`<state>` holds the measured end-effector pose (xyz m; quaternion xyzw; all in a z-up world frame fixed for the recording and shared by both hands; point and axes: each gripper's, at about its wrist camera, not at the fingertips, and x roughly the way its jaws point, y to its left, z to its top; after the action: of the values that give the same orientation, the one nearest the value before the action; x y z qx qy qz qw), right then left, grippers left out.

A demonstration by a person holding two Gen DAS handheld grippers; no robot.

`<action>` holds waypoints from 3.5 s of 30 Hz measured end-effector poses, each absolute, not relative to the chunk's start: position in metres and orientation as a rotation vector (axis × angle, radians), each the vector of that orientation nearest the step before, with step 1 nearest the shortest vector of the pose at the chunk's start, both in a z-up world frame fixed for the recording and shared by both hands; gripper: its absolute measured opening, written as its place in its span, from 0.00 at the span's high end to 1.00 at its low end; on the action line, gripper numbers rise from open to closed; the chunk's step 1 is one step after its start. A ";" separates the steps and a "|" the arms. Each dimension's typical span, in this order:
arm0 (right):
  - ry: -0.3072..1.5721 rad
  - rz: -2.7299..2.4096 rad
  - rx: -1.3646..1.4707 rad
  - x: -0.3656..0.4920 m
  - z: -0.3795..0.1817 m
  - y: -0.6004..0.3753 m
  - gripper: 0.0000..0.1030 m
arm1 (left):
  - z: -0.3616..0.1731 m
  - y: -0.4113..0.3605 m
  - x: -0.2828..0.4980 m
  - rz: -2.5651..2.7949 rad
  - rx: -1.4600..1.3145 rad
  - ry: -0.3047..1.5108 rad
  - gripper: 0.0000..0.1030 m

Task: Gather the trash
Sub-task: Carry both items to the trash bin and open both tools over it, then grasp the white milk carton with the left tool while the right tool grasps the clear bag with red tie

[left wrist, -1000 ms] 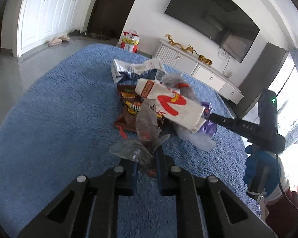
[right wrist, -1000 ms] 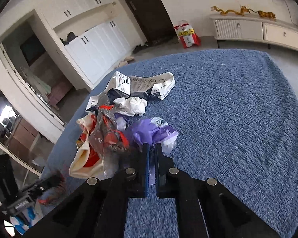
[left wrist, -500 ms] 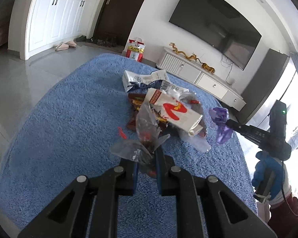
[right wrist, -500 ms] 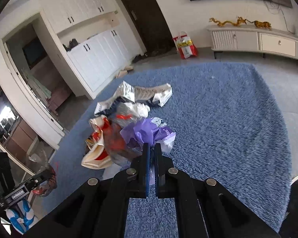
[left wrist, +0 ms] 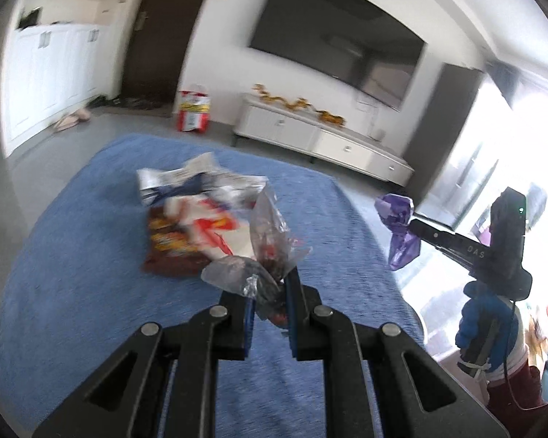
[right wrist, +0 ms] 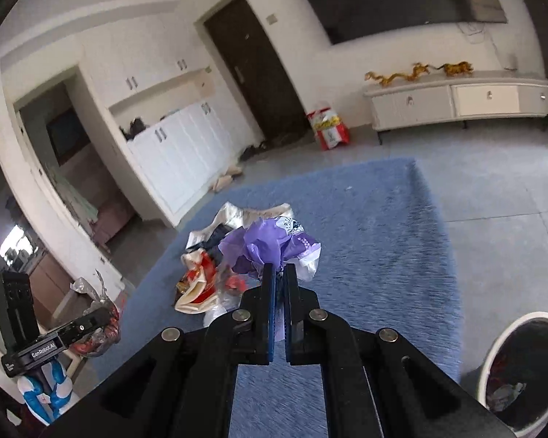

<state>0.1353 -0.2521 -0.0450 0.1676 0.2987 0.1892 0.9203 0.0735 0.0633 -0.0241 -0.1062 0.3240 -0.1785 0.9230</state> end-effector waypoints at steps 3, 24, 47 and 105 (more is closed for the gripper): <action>0.582 0.314 0.374 0.118 -0.045 -0.293 0.97 | -0.018 0.019 0.084 -0.442 -0.162 0.673 0.87; 0.737 -0.191 0.457 0.083 -0.152 -0.520 0.96 | -0.100 -0.352 0.171 -0.910 0.090 1.014 0.87; 0.741 -0.285 0.434 0.080 -0.166 -0.533 0.73 | -0.130 -0.382 0.183 -0.894 0.017 1.111 0.55; 0.804 0.464 0.082 0.247 -0.079 -0.103 0.47 | -0.180 0.138 0.212 -0.508 -1.100 0.935 0.62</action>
<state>0.2472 -0.1031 -0.0792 0.0393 0.3876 0.2239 0.8934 0.2124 0.1379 -0.1798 -0.4980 0.4231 -0.2300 0.7211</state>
